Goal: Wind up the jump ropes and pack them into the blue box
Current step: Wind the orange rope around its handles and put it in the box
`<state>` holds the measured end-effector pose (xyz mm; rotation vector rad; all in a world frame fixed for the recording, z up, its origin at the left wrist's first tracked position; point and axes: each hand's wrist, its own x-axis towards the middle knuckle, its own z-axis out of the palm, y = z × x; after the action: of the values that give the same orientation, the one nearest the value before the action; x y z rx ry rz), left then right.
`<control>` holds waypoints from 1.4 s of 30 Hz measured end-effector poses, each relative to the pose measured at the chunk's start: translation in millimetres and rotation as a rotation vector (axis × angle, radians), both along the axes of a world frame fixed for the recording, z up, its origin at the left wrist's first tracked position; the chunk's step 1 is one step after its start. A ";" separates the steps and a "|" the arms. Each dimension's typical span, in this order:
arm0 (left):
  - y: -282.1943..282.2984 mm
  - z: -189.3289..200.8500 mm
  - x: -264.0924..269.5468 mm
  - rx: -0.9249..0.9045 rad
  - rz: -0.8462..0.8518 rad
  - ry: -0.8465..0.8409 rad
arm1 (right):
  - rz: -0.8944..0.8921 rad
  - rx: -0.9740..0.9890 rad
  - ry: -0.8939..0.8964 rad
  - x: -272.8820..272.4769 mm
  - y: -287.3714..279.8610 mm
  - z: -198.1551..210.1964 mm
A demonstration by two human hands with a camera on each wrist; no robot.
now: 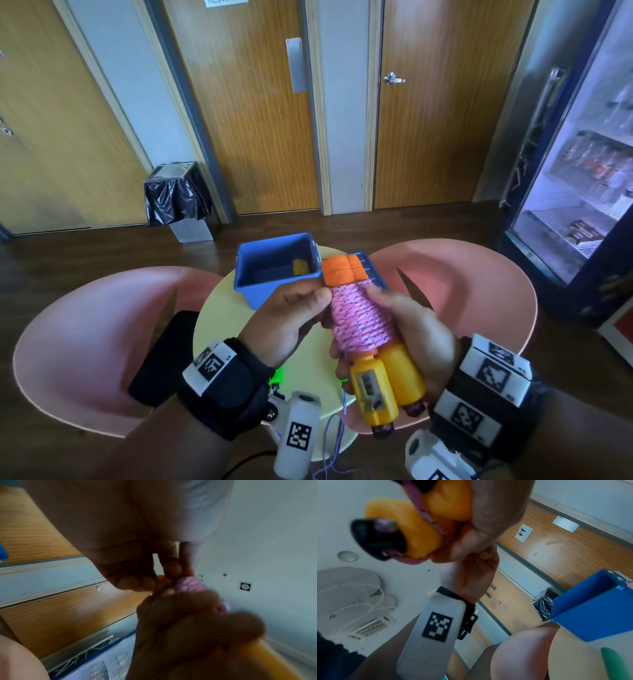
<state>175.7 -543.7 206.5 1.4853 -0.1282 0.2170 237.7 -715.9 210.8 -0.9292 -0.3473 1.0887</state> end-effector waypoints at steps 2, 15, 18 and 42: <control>-8.8 2.6 1.9 0.091 0.097 -0.041 | -0.023 0.009 0.025 0.7 3.6 -0.6; -16.0 0.8 2.6 -0.349 0.298 0.079 | -0.032 0.068 0.088 6.8 44.4 -10.9; 10.8 -8.6 1.0 -0.248 0.399 0.089 | -0.068 -0.205 -0.120 9.6 62.3 -9.3; 219.1 12.3 23.5 0.501 0.372 -0.145 | -0.480 -0.329 -0.094 1.2 259.5 -2.0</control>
<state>199.2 -324.5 218.9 1.9876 -0.0199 0.6285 238.9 -456.4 208.8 -1.2803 -0.0110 0.6681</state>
